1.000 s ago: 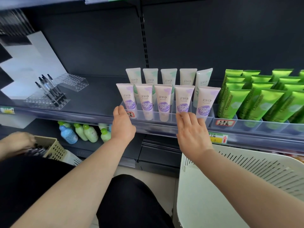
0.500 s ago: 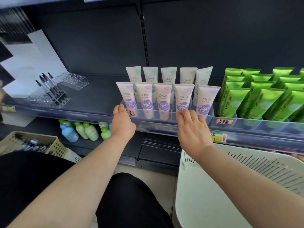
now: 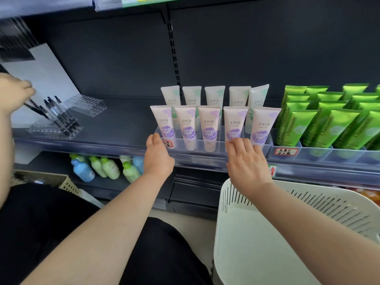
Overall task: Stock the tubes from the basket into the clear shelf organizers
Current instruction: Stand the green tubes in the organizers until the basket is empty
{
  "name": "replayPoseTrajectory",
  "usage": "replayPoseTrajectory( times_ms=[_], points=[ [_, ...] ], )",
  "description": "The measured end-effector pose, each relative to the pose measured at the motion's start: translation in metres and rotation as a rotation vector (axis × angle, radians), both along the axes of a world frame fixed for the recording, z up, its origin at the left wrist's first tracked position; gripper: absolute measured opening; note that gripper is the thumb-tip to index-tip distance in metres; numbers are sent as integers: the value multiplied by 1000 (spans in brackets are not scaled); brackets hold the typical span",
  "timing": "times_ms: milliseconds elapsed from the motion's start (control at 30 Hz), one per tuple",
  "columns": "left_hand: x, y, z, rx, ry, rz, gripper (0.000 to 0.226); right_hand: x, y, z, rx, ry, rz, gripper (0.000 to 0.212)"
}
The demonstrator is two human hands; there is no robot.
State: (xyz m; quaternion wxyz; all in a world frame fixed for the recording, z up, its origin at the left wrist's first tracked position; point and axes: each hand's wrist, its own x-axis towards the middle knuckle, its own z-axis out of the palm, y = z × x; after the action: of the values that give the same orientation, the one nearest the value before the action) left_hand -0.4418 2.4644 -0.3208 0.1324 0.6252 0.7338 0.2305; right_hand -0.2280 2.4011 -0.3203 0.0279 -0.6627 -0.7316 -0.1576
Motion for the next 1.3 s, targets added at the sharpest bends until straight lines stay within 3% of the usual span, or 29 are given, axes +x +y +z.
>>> replayPoseTrajectory(
  times_ms=[667, 1300],
  points=[
    [18, -7, 1, -20, 19, -2, 78, 14, -5, 1, 29, 22, -15, 40],
    [23, -13, -1, -23, 47, -80, 80, 26, -12, 2, -1, 44, -31, 45]
  ],
)
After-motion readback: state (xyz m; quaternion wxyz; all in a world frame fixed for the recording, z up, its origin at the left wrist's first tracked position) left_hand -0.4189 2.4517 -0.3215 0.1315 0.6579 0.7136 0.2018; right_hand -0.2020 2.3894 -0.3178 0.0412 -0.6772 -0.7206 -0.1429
